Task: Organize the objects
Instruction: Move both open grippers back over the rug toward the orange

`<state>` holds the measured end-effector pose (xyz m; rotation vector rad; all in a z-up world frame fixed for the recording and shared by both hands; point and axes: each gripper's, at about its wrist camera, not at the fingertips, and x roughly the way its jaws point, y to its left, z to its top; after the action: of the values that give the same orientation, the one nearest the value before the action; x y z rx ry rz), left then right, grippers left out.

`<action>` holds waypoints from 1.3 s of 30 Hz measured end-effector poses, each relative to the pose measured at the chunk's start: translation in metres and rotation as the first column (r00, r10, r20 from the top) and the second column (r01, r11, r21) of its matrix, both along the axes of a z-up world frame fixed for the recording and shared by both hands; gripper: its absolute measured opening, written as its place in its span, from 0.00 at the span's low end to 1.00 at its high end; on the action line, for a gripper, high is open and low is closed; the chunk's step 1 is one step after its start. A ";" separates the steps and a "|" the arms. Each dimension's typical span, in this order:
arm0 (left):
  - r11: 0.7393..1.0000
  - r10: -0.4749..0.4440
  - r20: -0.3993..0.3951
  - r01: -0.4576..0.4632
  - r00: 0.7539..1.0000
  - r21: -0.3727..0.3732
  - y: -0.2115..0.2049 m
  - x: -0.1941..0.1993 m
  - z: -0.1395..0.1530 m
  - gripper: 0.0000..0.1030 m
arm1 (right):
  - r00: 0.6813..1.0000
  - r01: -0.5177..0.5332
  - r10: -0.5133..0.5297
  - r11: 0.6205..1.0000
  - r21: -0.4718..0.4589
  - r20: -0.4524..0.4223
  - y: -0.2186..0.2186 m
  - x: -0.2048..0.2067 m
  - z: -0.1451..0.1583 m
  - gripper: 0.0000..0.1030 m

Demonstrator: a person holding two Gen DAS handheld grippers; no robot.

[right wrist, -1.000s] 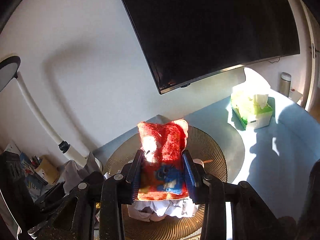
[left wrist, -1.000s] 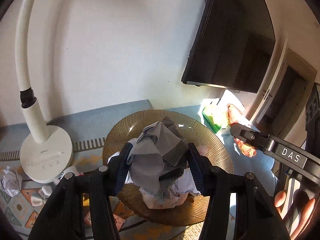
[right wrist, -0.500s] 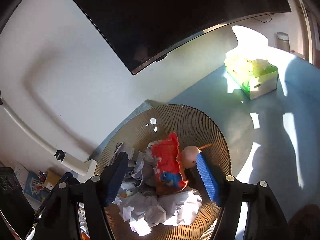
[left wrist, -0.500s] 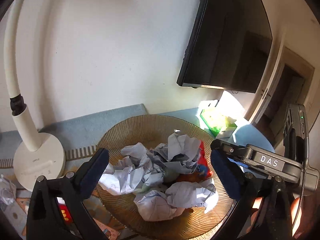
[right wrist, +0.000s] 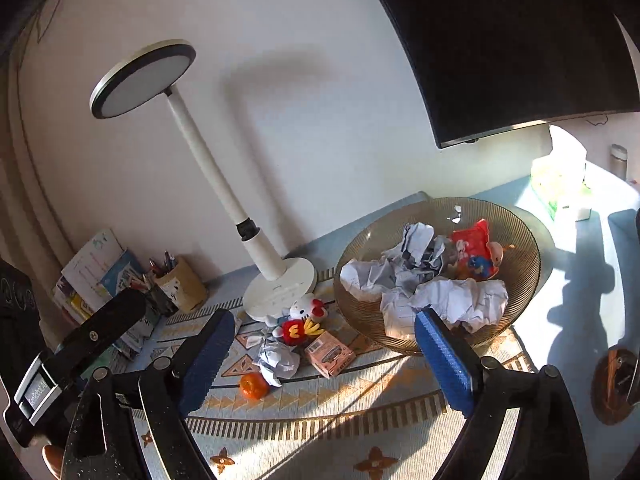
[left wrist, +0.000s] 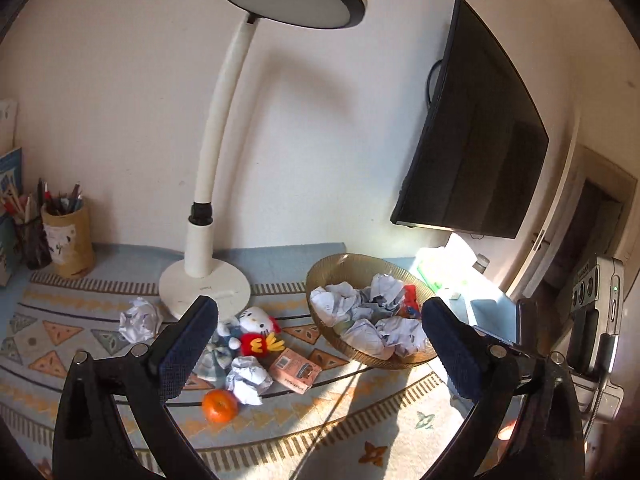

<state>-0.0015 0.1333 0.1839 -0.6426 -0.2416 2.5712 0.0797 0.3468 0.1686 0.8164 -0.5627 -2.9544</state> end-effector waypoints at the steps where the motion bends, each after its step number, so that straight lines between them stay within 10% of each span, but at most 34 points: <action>1: 0.999 0.046 0.000 -0.046 0.999 -0.009 -0.014 0.005 -0.006 0.99 | 1.000 0.003 -0.003 1.000 0.028 0.000 -0.013 0.003 -0.008 0.95; 8: 0.961 0.276 0.188 -0.269 0.942 -0.067 -0.098 0.002 -0.091 0.99 | 1.000 0.005 -0.006 0.980 0.198 0.007 -0.072 0.003 -0.078 0.96; 15: 0.946 0.322 0.249 -0.317 0.913 -0.062 -0.124 -0.001 -0.146 0.99 | 0.997 0.024 -0.043 0.959 0.284 0.062 -0.080 -0.011 -0.107 0.98; 23: 0.951 0.308 0.326 -0.300 0.894 -0.076 -0.124 -0.010 -0.157 0.99 | 0.972 -0.016 -0.073 0.928 0.373 0.223 -0.093 -0.037 -0.129 1.00; 39: 0.945 0.306 0.408 -0.328 0.860 -0.017 -0.139 -0.015 -0.166 0.99 | 0.975 -0.019 -0.066 0.928 0.373 0.214 -0.095 -0.031 -0.128 1.00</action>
<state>-0.0167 -0.0059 0.0180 -1.2077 -0.5973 2.6977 0.0490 0.2516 0.0408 1.1899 -0.0023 -3.0568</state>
